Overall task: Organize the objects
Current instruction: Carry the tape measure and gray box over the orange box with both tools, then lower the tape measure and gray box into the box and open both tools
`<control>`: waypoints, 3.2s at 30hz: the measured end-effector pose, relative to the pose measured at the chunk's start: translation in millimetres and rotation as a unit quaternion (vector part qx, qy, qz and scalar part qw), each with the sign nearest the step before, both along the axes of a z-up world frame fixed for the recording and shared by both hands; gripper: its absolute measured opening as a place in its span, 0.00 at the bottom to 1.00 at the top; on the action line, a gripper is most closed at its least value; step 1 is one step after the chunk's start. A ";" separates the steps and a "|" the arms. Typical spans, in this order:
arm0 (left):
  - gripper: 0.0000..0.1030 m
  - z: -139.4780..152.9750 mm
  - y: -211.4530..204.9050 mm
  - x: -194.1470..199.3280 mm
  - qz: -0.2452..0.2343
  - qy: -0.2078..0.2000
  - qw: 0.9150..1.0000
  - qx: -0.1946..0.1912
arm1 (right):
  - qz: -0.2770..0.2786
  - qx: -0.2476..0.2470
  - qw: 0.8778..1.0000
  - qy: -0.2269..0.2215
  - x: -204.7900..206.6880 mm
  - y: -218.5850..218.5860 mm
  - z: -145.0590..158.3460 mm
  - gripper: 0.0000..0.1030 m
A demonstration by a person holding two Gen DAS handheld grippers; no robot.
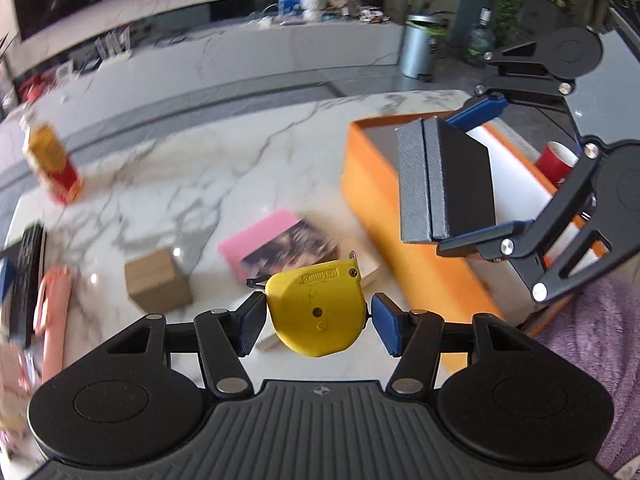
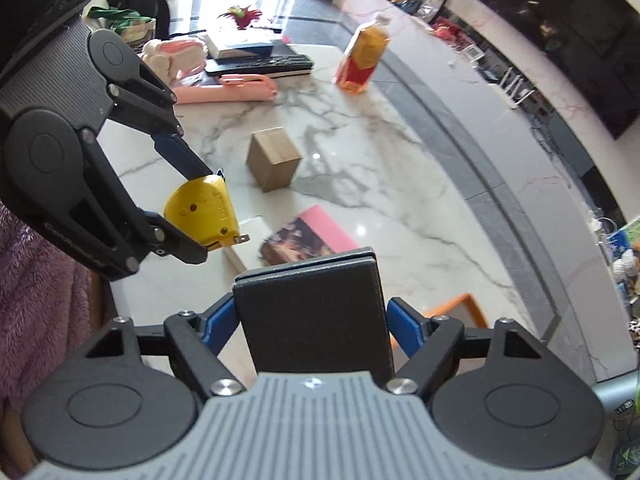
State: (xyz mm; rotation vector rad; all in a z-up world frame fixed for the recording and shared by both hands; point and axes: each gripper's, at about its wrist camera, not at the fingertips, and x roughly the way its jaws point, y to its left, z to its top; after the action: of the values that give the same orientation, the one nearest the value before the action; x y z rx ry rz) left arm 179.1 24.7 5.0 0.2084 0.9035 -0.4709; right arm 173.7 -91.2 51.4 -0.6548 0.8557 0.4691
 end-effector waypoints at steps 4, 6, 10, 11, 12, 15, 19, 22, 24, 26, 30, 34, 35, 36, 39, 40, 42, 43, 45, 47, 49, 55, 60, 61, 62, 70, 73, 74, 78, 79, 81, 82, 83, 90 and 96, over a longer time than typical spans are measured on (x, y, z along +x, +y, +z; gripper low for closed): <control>0.65 13.3 -41.3 6.3 -0.056 -0.020 0.998 0.020 | -0.031 -0.021 0.999 -0.006 -9.7 -38.8 5.0 0.78; 0.65 16.3 -62.6 11.0 -0.085 -0.026 0.996 0.027 | -0.044 -0.031 0.999 -0.001 -12.3 -58.0 1.1 0.78; 0.65 11.3 -111.3 22.1 -0.143 -0.032 0.988 0.057 | -0.068 -0.035 0.997 0.011 -15.5 -92.6 -12.3 0.78; 0.65 7.6 -123.5 25.6 -0.154 -0.031 0.985 0.065 | -0.071 -0.032 0.997 0.015 -15.8 -101.3 -17.3 0.78; 0.65 4.6 -132.6 28.5 -0.163 -0.031 0.984 0.070 | -0.074 -0.031 0.997 0.018 -14.8 -107.8 -21.8 0.78; 0.65 -8.0 -154.6 38.8 -0.181 -0.030 0.979 0.085 | -0.082 -0.031 0.996 0.032 -5.2 -123.4 -40.6 0.78; 0.65 -24.8 -171.9 50.4 -0.201 -0.038 0.972 0.113 | -0.084 -0.029 0.995 0.045 11.8 -137.6 -65.8 0.78; 0.65 -38.9 -180.0 59.5 -0.219 -0.033 0.966 0.133 | -0.081 -0.024 0.995 0.060 26.5 -143.7 -82.9 0.78; 0.65 -46.7 -183.7 65.2 -0.229 -0.029 0.963 0.140 | -0.076 -0.029 0.995 0.065 31.8 -145.1 -90.6 0.78; 0.65 -52.3 -186.8 69.8 -0.240 -0.020 0.961 0.139 | -0.072 -0.037 0.995 0.060 34.0 -148.9 -91.6 0.78; 0.65 -64.5 -198.4 78.3 -0.268 0.002 0.955 0.131 | -0.079 -0.021 0.996 0.045 32.4 -165.8 -73.9 0.78; 0.65 -80.5 -212.9 84.7 -0.298 0.030 0.946 0.121 | -0.103 -0.006 0.994 0.031 33.1 -181.7 -56.8 0.78; 0.65 -84.4 -216.1 85.8 -0.305 0.036 0.944 0.120 | -0.109 -0.003 0.994 0.030 33.6 -184.6 -54.4 0.78; 0.65 -89.0 -220.1 87.9 -0.313 0.045 0.941 0.118 | -0.112 0.002 0.993 0.030 33.9 -186.7 -52.8 0.78; 0.65 -104.0 -229.1 94.4 -0.328 0.078 0.935 0.111 | -0.113 0.013 0.993 0.035 34.5 -190.4 -52.6 0.78; 0.65 -109.4 -231.7 96.2 -0.335 0.085 0.932 0.109 | -0.110 0.012 0.993 0.034 34.6 -189.7 -53.5 0.78; 0.65 -119.3 -235.7 100.4 -0.344 0.099 0.927 0.111 | -0.107 0.010 0.994 0.034 36.6 -187.3 -55.8 0.78; 0.65 -123.9 -236.8 102.8 -0.346 0.106 0.925 0.114 | -0.107 0.011 0.994 0.036 38.0 -186.2 -57.5 0.78; 0.65 -132.7 -237.4 106.8 -0.353 0.117 0.920 0.124 | -0.104 0.008 0.994 0.040 40.6 -182.6 -61.9 0.78; 0.66 -139.7 -236.3 109.9 -0.357 0.125 0.916 0.130 | -0.100 0.006 0.994 0.043 40.6 -183.5 -64.7 0.78; 0.66 -145.8 -235.0 112.3 -0.363 0.138 0.913 0.125 | -0.099 0.008 0.994 0.048 41.6 -183.4 -67.6 0.78; 0.68 -152.9 -232.8 112.5 -0.382 0.165 0.901 0.124 | -0.101 0.014 0.993 0.061 44.8 -184.6 -78.7 0.78; 0.72 -152.5 -224.4 108.3 -0.376 0.156 0.906 0.112 | -0.097 0.013 0.993 0.072 46.0 -184.3 -85.3 0.78; 0.72 -150.2 -219.8 107.8 -0.372 0.149 0.911 0.102 | -0.096 0.013 0.992 0.074 45.8 -184.1 -86.2 0.78; 0.72 -147.5 -214.4 107.5 -0.367 0.144 0.915 0.091 | -0.096 0.014 0.992 0.076 45.3 -184.6 -87.1 0.78; 0.51 -128.1 -173.6 100.6 -0.342 0.113 0.933 0.022 | -0.075 0.014 0.993 0.092 42.0 -186.9 -95.3 0.79; 0.51 -126.7 -166.5 99.5 -0.347 0.111 0.931 0.007 | -0.065 0.008 0.992 0.106 43.3 -185.7 -101.6 0.78; 0.51 -127.2 -165.3 99.3 -0.350 0.114 0.930 0.004 | -0.061 0.009 0.992 0.108 42.9 -185.4 -102.7 0.78; 0.49 -131.9 -162.7 94.9 -0.359 0.115 0.926 0.007 | -0.037 0.004 0.993 0.108 39.2 -182.4 -105.1 0.78; 0.49 -131.7 -164.1 94.2 -0.361 0.114 0.925 0.007 | -0.034 -0.001 0.993 0.109 38.8 -181.4 -106.0 0.78; 0.48 -133.1 -168.8 84.7 -0.367 0.110 0.924 0.006 | -0.027 -0.017 0.993 0.114 38.1 -179.6 -108.7 0.78; 0.47 -133.1 -173.0 80.3 -0.371 0.110 0.922 0.005 | -0.022 -0.026 0.992 0.117 37.7 -179.1 -110.4 0.78; 0.47 -133.1 -160.9 86.7 -0.373 0.110 0.921 0.002 | -0.019 -0.034 0.992 0.123 37.9 -178.8 -112.2 0.78; 0.45 -121.7 -218.0 102.8 -0.376 0.115 0.919 0.007 | -0.033 -0.050 0.990 0.128 43.4 -183.1 -112.8 0.78; 0.45 -122.2 -225.7 104.6 -0.370 0.118 0.922 0.008 | -0.022 -0.069 0.990 0.125 39.2 -183.4 -110.1 0.74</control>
State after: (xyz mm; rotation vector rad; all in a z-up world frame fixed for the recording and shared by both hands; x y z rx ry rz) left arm 283.7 -201.0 -117.3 0.5237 1.0513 -1.2112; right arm 212.9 -274.6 -58.6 -0.7107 1.1452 0.4604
